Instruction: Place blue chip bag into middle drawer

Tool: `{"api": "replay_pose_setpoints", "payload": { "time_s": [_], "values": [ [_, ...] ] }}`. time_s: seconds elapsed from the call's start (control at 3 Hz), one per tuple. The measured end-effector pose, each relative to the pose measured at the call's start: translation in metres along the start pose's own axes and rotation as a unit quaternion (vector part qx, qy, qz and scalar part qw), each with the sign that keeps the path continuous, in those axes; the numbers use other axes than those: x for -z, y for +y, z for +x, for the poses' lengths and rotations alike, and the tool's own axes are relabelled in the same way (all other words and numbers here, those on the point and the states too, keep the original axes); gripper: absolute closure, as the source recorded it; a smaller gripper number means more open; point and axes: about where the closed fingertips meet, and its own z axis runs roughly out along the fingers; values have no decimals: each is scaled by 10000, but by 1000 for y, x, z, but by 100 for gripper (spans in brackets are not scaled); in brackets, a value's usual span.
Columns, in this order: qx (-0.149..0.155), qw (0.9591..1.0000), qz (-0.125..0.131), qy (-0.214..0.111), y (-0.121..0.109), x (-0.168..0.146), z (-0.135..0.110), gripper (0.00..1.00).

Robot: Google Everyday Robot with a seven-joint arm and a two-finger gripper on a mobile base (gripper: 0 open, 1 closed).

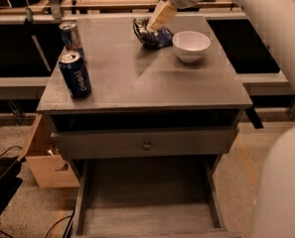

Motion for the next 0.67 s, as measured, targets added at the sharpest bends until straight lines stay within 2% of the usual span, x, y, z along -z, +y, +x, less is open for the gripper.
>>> {"api": "replay_pose_setpoints", "payload": {
  "time_s": [0.33, 0.67],
  "values": [
    [-148, 9991, -399, -8, 22, -41, 7, 0],
    [-389, 9968, -690, 76, 44, -69, 20, 0]
  ]
}}
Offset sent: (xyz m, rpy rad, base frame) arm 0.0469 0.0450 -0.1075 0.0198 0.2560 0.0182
